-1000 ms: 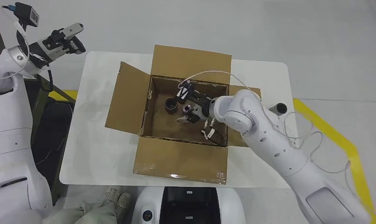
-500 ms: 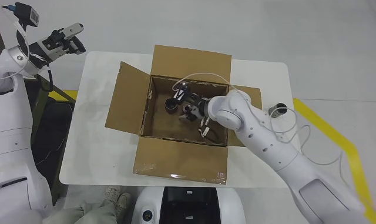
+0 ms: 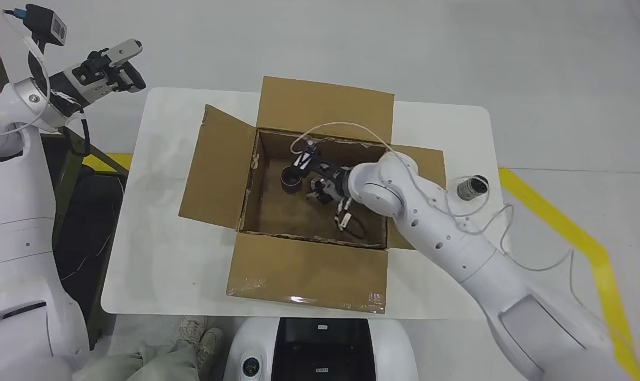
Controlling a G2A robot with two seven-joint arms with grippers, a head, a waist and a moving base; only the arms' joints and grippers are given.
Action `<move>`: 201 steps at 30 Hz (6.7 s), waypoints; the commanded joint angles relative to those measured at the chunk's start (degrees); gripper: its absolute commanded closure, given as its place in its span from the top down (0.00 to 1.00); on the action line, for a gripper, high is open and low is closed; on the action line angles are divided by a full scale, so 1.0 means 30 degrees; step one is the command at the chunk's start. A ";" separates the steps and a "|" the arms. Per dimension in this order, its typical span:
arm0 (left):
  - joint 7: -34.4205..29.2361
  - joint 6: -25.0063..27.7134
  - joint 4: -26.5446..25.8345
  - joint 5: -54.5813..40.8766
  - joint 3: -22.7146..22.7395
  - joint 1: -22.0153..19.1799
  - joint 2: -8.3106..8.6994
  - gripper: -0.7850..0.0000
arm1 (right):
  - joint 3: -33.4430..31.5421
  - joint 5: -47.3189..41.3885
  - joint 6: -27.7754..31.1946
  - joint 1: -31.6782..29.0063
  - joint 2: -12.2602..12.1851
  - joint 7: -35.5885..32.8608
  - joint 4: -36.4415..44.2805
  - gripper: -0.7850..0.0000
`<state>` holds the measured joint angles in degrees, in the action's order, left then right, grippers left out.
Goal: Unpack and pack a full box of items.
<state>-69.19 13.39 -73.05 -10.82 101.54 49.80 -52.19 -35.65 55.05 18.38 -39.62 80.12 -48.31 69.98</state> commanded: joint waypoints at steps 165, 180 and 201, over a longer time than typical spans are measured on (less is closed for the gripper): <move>0.0000 0.0000 0.0000 0.0000 0.0000 0.0000 0.0000 1.00 | -1.7905 0.2180 -0.4659 -1.6543 -0.4214 0.2331 1.0028 0.00; 0.0000 0.0000 0.0000 0.0000 0.0000 0.0000 0.0000 1.00 | -1.7538 0.2483 -0.5149 -1.6172 -0.4195 0.2640 0.9173 0.00; 0.0000 0.0000 0.0000 0.0000 0.0000 0.0000 0.0000 1.00 | -1.7036 0.2562 -0.5853 -1.5172 -0.4167 0.2659 0.7727 0.48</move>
<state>-69.19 13.39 -73.05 -10.82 101.54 49.80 -52.19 -86.80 62.60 0.84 -85.16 67.63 -40.25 93.15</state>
